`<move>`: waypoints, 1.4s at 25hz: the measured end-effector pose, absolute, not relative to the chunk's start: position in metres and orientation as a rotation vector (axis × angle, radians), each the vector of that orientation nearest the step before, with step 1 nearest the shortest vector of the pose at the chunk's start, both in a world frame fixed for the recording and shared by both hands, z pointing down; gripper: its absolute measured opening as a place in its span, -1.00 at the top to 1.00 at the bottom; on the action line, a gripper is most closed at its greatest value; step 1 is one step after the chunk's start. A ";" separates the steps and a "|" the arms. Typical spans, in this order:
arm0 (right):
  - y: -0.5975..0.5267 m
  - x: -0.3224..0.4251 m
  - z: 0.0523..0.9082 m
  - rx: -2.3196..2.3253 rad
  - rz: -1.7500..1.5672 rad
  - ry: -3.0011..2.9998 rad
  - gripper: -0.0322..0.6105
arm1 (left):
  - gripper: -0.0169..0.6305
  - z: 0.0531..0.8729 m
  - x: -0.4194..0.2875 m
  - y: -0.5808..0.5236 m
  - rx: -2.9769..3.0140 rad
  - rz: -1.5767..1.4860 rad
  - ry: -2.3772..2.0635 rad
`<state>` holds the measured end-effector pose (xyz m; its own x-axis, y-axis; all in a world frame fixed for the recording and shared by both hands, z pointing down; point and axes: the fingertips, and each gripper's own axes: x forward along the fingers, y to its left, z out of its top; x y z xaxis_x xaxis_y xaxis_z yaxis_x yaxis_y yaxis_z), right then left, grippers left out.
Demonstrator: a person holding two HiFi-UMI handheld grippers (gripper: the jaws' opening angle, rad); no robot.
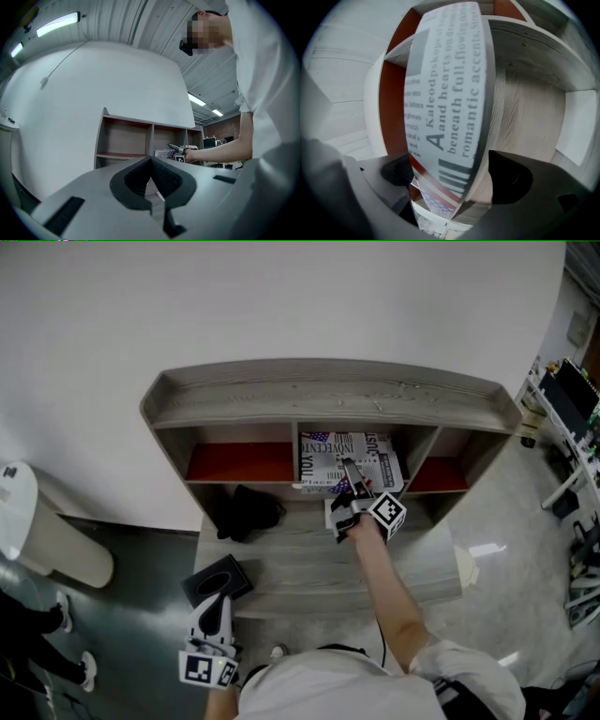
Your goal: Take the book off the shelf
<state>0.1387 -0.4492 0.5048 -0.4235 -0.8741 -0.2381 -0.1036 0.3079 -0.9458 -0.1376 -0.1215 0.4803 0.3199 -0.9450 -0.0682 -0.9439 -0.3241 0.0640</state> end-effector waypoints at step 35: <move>-0.454 0.149 0.518 -0.893 -1.222 1.571 0.13 | 0.90 0.492 -0.141 -0.115 2.537 -0.169 -1.736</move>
<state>0.1490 -0.4538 0.5181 -0.3096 -0.9229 -0.2288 -0.0049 0.2421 -0.9702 -0.1412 -0.1150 0.4915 0.3585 -0.9319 -0.0552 -0.9250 -0.3626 0.1135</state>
